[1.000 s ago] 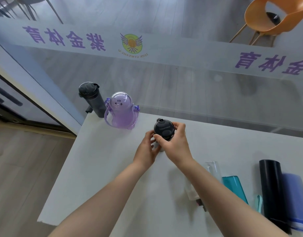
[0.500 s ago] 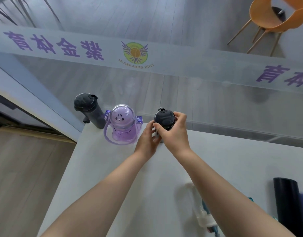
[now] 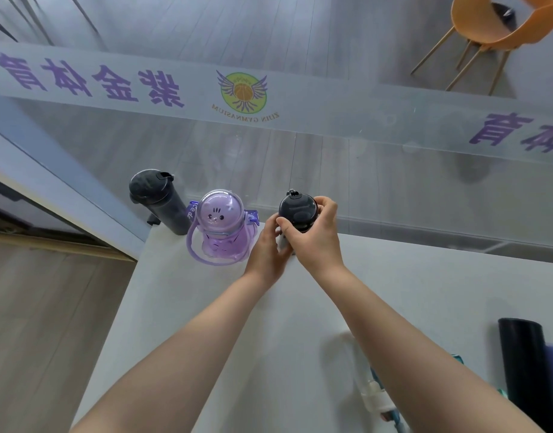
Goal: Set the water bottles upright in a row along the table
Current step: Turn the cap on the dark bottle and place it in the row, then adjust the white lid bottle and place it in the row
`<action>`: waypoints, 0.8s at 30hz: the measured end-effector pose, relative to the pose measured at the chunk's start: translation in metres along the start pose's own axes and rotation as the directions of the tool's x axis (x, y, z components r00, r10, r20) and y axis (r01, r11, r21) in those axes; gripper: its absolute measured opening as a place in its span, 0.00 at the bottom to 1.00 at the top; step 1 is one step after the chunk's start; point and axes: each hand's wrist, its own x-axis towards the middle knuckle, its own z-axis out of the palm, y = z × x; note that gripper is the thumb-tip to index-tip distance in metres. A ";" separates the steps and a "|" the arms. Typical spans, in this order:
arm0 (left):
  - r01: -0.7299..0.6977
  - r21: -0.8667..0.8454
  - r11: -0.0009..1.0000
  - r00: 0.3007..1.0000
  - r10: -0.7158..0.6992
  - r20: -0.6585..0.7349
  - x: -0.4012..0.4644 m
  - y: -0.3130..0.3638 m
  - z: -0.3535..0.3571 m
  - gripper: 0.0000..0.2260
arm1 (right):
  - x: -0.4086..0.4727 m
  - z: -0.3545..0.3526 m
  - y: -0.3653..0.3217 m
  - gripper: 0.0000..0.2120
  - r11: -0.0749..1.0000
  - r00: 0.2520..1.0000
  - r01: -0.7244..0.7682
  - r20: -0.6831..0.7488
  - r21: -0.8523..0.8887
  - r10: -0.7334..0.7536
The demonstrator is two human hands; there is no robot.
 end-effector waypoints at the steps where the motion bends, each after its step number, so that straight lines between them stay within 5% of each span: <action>1: -0.007 0.000 1.000 1.000 0.007 0.001 -0.001 0.001 0.000 0.20 | 0.000 -0.001 -0.001 0.30 1.000 1.000 -0.004 0.005 -0.012 0.004; 7: 0.010 0.140 0.990 1.000 -0.007 -0.025 -0.012 0.014 -0.006 0.29 | -0.006 -0.014 0.001 0.44 0.990 0.992 -0.091 0.078 -0.107 0.100; 24: 0.142 0.258 0.956 0.987 -0.155 0.032 -0.137 -0.004 0.048 0.26 | -0.136 -0.169 0.095 0.26 0.961 0.980 -0.129 0.119 -0.246 0.162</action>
